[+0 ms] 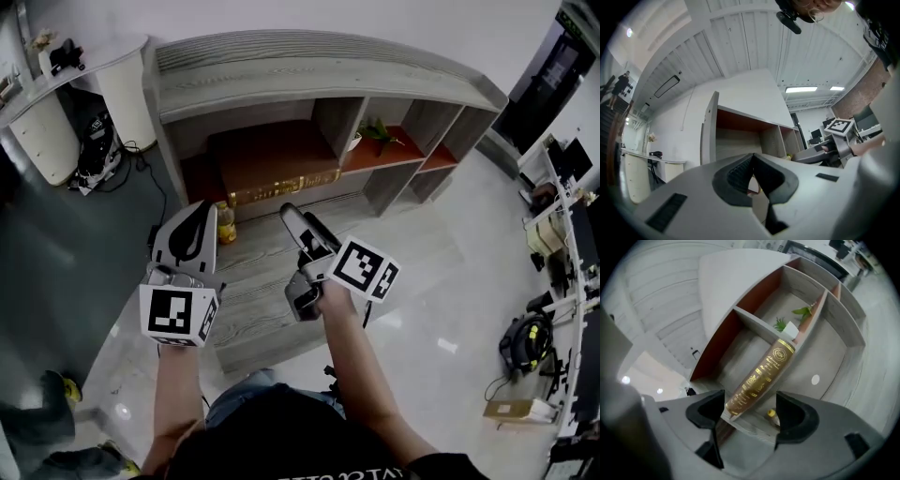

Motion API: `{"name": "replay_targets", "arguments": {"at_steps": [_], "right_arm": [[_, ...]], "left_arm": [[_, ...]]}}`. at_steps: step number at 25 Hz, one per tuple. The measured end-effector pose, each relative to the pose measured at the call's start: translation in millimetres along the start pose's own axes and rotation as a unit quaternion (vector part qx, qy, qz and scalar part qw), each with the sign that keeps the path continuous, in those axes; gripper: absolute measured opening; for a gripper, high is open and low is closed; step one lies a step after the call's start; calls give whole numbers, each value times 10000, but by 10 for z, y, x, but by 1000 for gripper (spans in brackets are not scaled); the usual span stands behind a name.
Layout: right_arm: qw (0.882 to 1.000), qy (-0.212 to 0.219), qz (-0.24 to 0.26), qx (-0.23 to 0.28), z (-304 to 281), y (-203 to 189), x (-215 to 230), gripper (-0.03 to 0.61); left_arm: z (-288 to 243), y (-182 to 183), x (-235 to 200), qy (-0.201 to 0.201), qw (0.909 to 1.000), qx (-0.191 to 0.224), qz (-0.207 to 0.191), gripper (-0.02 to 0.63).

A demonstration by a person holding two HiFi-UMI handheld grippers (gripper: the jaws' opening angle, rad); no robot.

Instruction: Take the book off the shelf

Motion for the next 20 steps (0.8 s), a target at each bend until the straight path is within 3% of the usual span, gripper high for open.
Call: {"name": "replay_targets", "arguments": {"at_steps": [11, 20], "right_arm": [[9873, 113, -1482, 564, -408, 310, 257, 342], [9729, 127, -2110, 937, -595, 483, 429, 342]], "left_arm": [[-190, -82, -12, -332, 9994, -99, 6, 12], [-198, -230, -33, -269, 9993, -228, 124, 12]]}}
Point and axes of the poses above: the fingertips, and each gripper's own axes: z backward along the fingers, x to its right, y out of its top, the point moved 1 cm from there along z, backward along the fingers, and after that the axes turned 14 degrees about -x, right-handed, at the moved point
